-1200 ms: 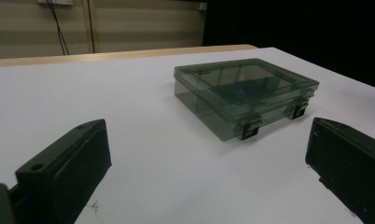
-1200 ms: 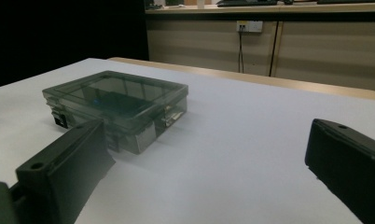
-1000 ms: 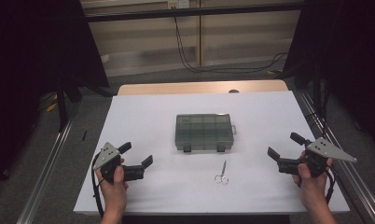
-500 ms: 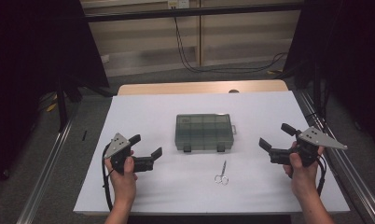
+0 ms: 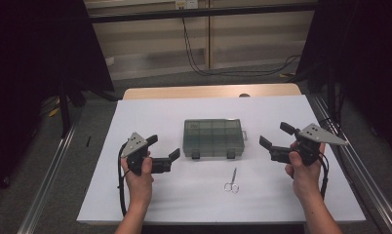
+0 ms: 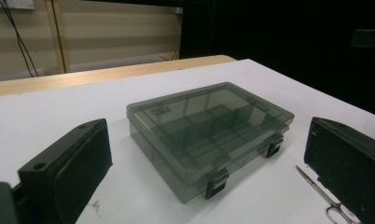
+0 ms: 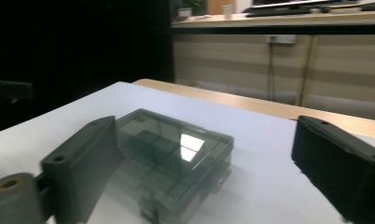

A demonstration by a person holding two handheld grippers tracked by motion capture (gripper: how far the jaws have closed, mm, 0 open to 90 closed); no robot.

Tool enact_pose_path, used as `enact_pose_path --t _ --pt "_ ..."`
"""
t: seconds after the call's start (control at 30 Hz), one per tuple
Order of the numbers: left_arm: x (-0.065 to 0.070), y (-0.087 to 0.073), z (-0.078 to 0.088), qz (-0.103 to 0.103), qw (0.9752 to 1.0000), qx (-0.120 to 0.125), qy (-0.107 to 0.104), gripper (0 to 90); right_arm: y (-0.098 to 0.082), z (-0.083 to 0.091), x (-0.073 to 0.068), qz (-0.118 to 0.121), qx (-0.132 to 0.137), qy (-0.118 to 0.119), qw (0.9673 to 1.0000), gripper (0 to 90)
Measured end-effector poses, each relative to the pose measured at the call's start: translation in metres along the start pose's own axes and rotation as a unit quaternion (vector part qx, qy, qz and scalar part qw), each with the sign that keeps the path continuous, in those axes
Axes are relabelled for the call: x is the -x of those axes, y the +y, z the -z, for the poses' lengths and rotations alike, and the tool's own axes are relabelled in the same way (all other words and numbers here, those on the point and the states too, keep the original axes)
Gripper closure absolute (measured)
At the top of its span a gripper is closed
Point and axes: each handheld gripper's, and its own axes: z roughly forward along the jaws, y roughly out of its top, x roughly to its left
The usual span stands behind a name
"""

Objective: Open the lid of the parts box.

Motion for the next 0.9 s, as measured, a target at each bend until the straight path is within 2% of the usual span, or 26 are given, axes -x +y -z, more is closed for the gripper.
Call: enact_pose_path --t 0.03,0.1,0.13,0.2,0.27,0.3,0.33,0.4,0.53,0.63,0.67,0.8,0.9 --pt "0.0 0.001 -0.001 0.002 1.0 0.002 -0.008 0.8 0.001 -0.002 0.0 -0.008 0.003 -0.008 0.9999 18.4" --pt "0.0 0.002 -0.003 0.003 0.9999 0.0 -0.011 2.9 0.002 -0.004 0.002 -0.023 0.011 0.012 0.9996 23.3" --pt "0.001 0.002 -0.004 0.006 0.9999 -0.001 -0.01 4.5 0.002 -0.005 0.002 -0.03 0.013 0.018 0.9993 31.5" --pt "0.001 0.0 -0.007 0.009 0.9999 -0.008 0.002 10.1 0.001 -0.009 0.0 -0.024 -0.002 0.01 0.9997 51.7" --pt "0.001 -0.003 -0.011 0.011 0.9995 -0.024 0.018 19.5 -0.005 -0.013 -0.001 -0.017 -0.017 0.016 0.9996 67.2" --pt "0.001 -0.005 -0.013 0.018 0.9994 -0.025 0.018 26.6 -0.009 -0.015 -0.001 -0.018 -0.024 0.023 0.9993 75.3" --pt "0.001 -0.007 -0.015 0.018 0.9992 -0.03 0.019 36.7 -0.013 -0.019 -0.001 -0.013 -0.035 0.029 0.9989 80.2" --pt "0.002 -0.011 -0.019 0.017 0.999 -0.038 0.016 50.0 -0.021 -0.024 -0.002 -0.005 -0.063 0.036 0.9974 88.3" --pt "0.001 -0.02 -0.025 0.011 0.9981 -0.059 0.016 74.0 -0.033 -0.031 -0.007 0.012 -0.099 0.041 0.9942 90.0" --pt "-0.003 -0.028 -0.031 0.019 0.9967 -0.078 0.016 87.2 -0.039 -0.035 -0.008 0.025 -0.117 0.039 0.992 90.0" --pt "-0.003 -0.031 -0.033 0.022 0.9962 -0.084 0.012 89.6 -0.042 -0.037 -0.008 0.026 -0.125 0.036 0.9912 90.0" --pt "-0.004 -0.04 -0.041 0.025 0.9936 -0.109 0.016 90.0 -0.053 -0.045 -0.007 0.033 -0.157 0.026 0.9868 90.0" --pt "-0.004 -0.045 -0.047 0.024 0.9923 -0.12 0.017 90.0 -0.061 -0.051 -0.007 0.034 -0.185 0.019 0.982 90.0"
